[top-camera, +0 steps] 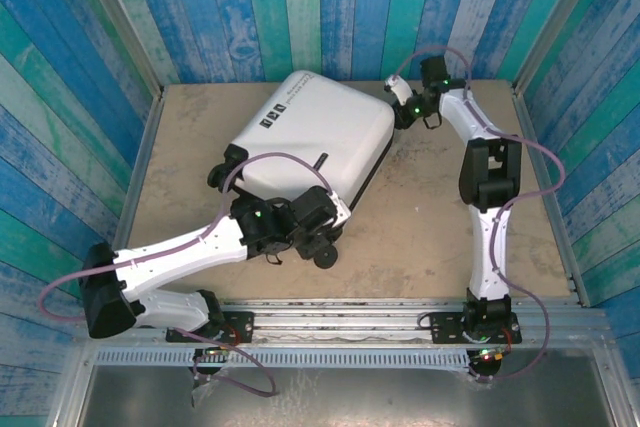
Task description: Pack the luggage
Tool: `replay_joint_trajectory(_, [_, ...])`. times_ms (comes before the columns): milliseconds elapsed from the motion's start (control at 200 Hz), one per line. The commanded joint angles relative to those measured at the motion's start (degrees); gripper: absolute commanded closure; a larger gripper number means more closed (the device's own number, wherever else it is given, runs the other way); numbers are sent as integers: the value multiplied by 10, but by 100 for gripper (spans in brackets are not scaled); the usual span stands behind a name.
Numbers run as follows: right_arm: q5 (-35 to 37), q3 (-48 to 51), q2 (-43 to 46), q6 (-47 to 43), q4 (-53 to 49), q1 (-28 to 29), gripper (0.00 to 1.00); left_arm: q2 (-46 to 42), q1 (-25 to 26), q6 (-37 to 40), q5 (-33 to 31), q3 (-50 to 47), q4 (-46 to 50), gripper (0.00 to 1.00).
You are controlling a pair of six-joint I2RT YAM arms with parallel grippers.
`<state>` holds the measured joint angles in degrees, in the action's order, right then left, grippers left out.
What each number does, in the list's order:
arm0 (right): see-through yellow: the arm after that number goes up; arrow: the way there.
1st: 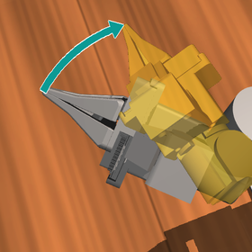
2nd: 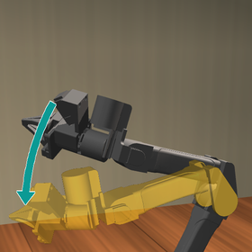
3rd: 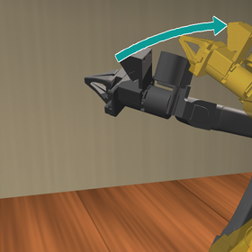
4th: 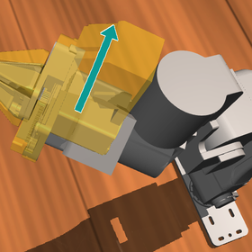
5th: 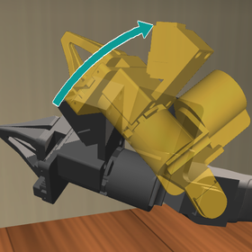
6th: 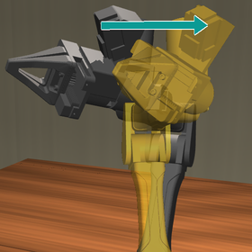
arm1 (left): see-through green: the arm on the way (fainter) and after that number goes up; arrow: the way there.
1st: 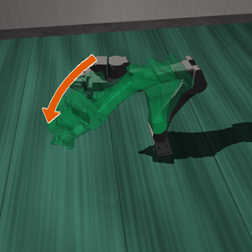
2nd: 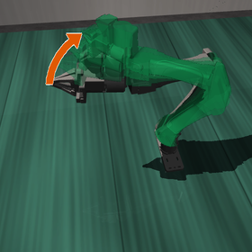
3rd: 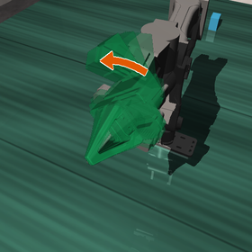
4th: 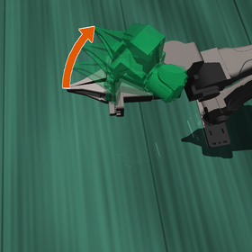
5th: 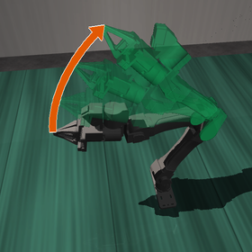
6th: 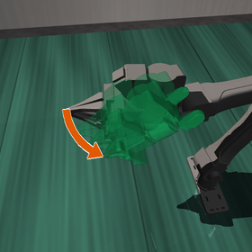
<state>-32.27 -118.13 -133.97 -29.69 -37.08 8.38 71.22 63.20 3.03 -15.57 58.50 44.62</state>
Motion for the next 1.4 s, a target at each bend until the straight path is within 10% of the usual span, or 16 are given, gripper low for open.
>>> replay_joint_trajectory(0, [41, -37, 2, 89, 30, 6, 48, -21, 13, 18, -44, 15, -33, 20])
replay_joint_trajectory(100, [49, -48, 11, 136, 29, -5, 51, -44, 12, -60, -71, 41, -13, 4])
replay_joint_trajectory(235, [28, -63, 16, 161, 27, -6, 55, -85, 13, -221, -115, 71, 38, 6])
replay_joint_trajectory(411, [-10, -96, 2, 164, 0, 2, 58, -193, 13, -622, -261, 25, 174, 59])
replay_joint_trajectory(466, [-21, -107, -4, 159, -11, 5, 59, -222, 12, -814, -291, -6, 279, 62])
replay_joint_trajectory(536, [-36, -110, -7, 153, -21, 9, 61, -248, 3, -879, -288, -44, 313, 63])
replay_joint_trajectory(676, [-56, -91, 4, 128, -33, 15, 62, -224, -50, -822, -250, -80, 244, 62])
replay_joint_trajectory(961, [-81, -3, 53, 74, -55, 19, 63, -86, -366, -508, -7, -124, -51, 65])
replay_joint_trajectory(1392, [-138, 221, 233, -94, -50, 96, 62, 382, -432, -243, 122, 344, -24, 56])
